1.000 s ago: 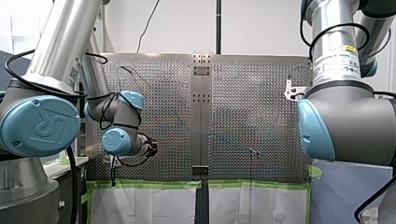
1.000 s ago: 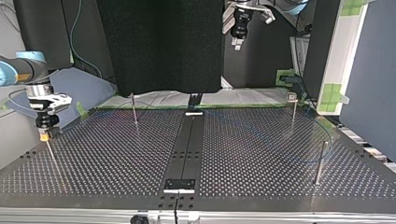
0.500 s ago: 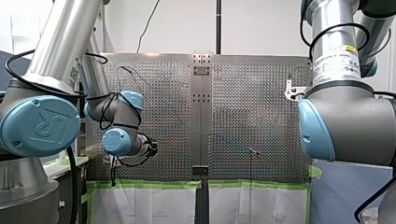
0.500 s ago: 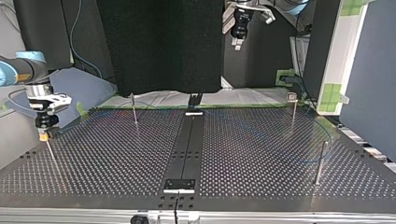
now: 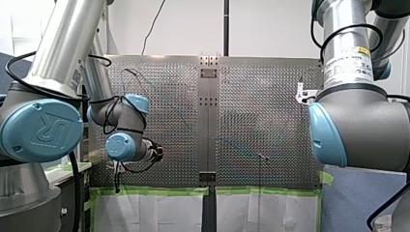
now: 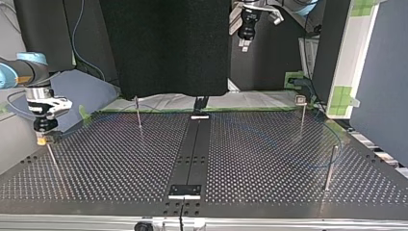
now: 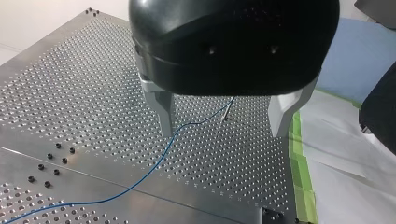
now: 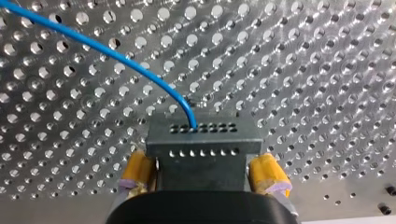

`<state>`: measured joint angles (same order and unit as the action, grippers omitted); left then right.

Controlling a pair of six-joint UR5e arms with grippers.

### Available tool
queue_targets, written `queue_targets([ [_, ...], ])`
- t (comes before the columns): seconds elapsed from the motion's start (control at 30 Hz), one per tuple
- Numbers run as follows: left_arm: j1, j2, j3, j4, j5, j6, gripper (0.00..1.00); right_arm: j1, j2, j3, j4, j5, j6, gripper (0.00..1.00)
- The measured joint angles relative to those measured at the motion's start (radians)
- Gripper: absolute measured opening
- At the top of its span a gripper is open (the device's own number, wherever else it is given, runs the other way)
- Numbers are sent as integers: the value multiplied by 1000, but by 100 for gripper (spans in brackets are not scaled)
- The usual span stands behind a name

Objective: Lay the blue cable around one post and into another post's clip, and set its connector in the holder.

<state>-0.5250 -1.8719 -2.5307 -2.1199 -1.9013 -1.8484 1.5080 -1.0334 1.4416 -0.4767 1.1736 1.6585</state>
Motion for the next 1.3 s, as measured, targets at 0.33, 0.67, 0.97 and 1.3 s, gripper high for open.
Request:
queue_targets([
  [0.33,0,0,0,1,0,0,100,-1,0,0,4,39,0,99],
  [0.67,1,0,0,1,0,0,100,-2,0,0,7,87,1,99],
  [0.97,1,0,0,-1,0,0,100,-4,0,0,22,158,3,99],
  [1.3,1,0,-1,-4,0,0,100,-4,-5,30,73,248,4,99],
])
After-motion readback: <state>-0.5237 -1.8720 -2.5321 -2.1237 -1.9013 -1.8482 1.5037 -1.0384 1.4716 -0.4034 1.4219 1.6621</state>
